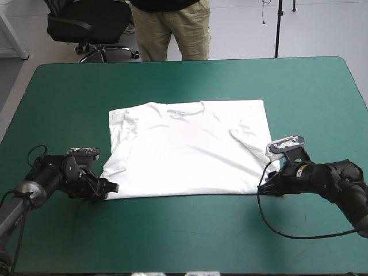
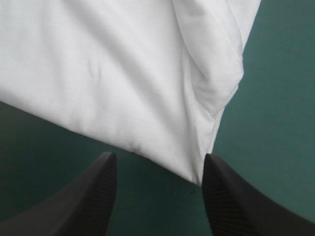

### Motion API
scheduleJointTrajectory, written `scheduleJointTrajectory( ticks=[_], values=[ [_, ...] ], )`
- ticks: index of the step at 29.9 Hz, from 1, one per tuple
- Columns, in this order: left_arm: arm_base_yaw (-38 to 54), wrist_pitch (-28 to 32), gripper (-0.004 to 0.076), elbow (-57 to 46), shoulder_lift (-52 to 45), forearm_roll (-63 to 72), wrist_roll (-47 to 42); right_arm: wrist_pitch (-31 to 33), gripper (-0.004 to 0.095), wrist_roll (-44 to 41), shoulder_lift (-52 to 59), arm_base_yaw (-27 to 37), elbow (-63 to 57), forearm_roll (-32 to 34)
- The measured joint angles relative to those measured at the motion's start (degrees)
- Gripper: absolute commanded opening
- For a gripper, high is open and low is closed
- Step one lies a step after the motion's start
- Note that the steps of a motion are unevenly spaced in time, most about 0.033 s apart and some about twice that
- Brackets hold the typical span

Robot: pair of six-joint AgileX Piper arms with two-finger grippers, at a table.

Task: Fold the cloth

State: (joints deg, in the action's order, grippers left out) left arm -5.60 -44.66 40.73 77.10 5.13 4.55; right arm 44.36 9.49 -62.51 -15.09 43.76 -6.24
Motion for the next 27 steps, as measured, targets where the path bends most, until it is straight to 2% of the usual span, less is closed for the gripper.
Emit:
scheduleJointTrajectory(
  ticks=[2,4,6,9,10,16,21,27],
  values=[
    [0.0,-0.1,0.0393,0.14,1.24,-0.08,-0.08,-0.06,0.0496,-0.18,0.0,0.0,-0.07,0.0],
    [0.0,-0.52,0.0345,0.43,2.17,-0.16,-0.08,-0.18,0.0496,-0.47,0.0,0.0,-0.18,0.0],
    [0.0,-1.41,0.0235,0.89,3.02,-0.22,0.17,-0.2,0.0496,-1.02,0.0,0.0,-0.29,0.15],
    [0.0,-1.76,0.0017,1.27,3.42,-0.34,1.6,-0.2,0.0496,-3.13,0.0,0.0,-0.28,1.82],
    [0.0,-1.76,-0.0014,1.34,3.48,-0.02,2.3,-0.14,0.0496,-3.75,0.0,0.08,-0.28,2.52],
    [0.0,-1.88,-0.0017,1.34,3.59,1.84,3.92,1.27,0.0496,-4.14,0.0,3.74,-0.34,3.06],
    [0.0,-1.83,-0.0017,1.34,3.65,2.05,4.43,2.84,0.0496,1.87,-2.4,7.67,-0.35,-1.44],
    [0.0,-1.89,-0.0017,1.34,3.65,2.18,4.46,1.37,0.0491,4.07,-9.89,8.13,-0.35,-3.57]
  ],
)
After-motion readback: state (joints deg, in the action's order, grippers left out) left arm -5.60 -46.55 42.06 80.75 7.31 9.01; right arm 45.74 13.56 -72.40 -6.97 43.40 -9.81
